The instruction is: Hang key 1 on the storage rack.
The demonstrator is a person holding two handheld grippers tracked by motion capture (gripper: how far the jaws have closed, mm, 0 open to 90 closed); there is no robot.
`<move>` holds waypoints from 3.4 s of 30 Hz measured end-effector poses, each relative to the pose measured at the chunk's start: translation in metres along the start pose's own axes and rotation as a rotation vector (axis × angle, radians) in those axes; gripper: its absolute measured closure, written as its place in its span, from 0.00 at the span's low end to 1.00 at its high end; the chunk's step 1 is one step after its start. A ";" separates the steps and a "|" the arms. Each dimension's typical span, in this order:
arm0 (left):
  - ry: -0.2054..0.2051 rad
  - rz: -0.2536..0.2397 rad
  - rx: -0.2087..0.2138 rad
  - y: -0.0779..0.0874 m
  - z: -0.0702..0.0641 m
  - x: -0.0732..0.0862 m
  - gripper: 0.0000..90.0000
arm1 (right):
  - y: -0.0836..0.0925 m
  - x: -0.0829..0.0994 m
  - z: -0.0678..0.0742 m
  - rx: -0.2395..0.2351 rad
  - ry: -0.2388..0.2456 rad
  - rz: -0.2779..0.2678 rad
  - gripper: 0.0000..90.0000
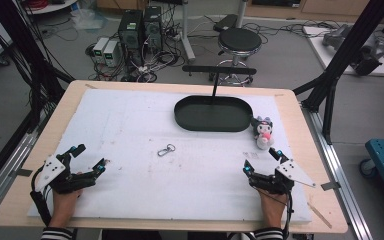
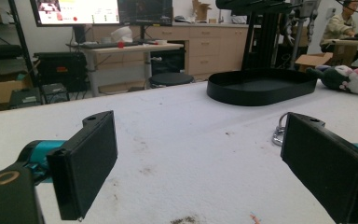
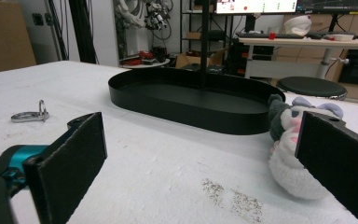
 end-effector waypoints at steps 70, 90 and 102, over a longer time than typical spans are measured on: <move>0.016 0.021 0.004 -0.002 0.002 0.001 0.12 | -0.051 -0.066 -0.071 0.153 -0.044 0.591 0.02; 0.016 0.022 0.004 -0.003 0.002 0.001 0.12 | -0.068 -0.032 -0.086 0.187 -0.157 0.769 0.07; 0.014 0.029 0.006 -0.003 0.001 0.001 0.12 | -0.079 -0.017 -0.090 0.194 -0.197 0.859 0.16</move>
Point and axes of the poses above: each handheld gripper's, and its own axes: y roughly backward along the jaws, x roughly out of its underside, z roughly to its left, the point moved 8 cm from there along -y, roughly forward along the jaws, and after that the axes turned 8 degrees about z, right-handed, at the moved point
